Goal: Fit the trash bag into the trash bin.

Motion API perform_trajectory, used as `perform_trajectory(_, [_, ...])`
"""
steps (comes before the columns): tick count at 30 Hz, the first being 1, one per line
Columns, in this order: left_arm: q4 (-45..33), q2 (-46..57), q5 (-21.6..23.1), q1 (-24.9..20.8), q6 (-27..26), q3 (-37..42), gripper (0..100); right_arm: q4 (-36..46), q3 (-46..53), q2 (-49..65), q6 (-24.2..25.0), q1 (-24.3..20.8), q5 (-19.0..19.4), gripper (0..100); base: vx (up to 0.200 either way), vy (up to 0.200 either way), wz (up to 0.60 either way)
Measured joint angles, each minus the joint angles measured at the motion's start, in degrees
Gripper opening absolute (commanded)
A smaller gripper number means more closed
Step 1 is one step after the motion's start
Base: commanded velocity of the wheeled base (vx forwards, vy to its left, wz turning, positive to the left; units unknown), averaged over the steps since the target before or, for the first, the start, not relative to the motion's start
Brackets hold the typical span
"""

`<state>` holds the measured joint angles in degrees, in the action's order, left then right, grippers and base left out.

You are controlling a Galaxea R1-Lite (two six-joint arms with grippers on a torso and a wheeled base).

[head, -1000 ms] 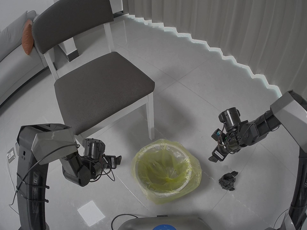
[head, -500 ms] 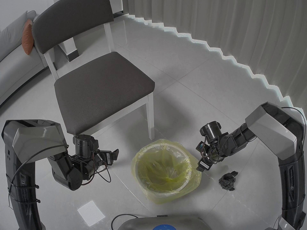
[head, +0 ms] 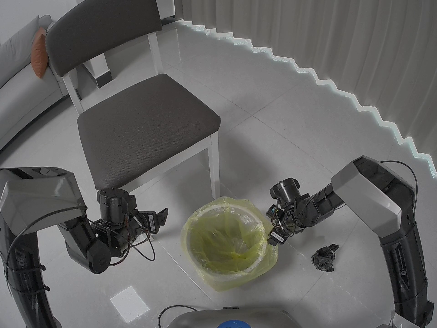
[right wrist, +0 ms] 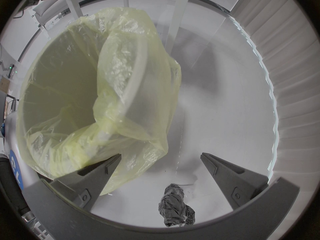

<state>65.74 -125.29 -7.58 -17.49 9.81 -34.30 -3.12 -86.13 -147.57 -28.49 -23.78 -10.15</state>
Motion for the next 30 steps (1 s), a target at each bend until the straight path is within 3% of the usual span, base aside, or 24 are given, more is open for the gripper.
perform_trajectory(16, [0.07, 1.27, 0.04, 0.05, 2.11, 0.46, 100, 4.07, -15.95, -6.4, 4.62, 0.78, -0.16, 100, 0.0, 0.0, 0.0])
perform_trajectory(30, [0.11, -1.11, 0.04, -1.44, 3.16, -3.84, 100, 4.12, -18.99, -7.95, 8.08, 3.45, -1.48, 100, 0.0, 0.0, 0.0])
